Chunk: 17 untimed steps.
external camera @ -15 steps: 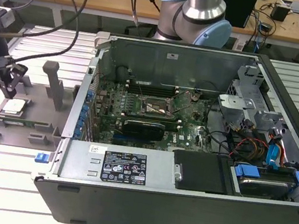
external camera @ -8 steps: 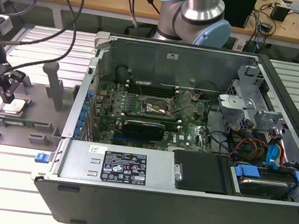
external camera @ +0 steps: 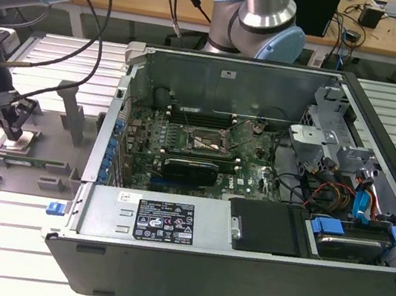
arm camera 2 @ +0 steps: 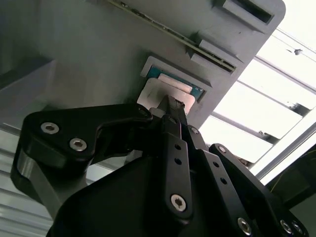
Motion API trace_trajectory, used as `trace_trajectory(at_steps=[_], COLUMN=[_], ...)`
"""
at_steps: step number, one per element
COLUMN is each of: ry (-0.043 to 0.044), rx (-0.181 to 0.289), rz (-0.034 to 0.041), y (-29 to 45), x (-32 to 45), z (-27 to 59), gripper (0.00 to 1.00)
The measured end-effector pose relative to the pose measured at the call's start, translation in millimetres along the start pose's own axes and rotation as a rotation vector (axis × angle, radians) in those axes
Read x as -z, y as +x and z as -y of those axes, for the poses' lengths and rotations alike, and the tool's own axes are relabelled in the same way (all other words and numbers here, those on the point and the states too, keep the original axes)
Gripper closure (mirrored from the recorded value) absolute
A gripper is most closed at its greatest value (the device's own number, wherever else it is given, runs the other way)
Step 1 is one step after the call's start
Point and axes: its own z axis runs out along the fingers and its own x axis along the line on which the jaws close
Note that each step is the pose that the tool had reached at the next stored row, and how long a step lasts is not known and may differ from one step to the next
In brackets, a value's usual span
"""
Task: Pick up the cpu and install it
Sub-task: 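Pick up the cpu and move it towards the insertion slot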
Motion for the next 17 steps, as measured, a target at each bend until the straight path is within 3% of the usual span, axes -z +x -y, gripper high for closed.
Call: trace_trajectory(at_steps=[9,17], ry=[0.0000,-0.0001], rx=[0.000,0.000], rz=[-0.0001,0.0000], y=[0.1,0.0], x=[0.0,0.0], z=[-0.1,-0.1], gripper=[0.89,0.40])
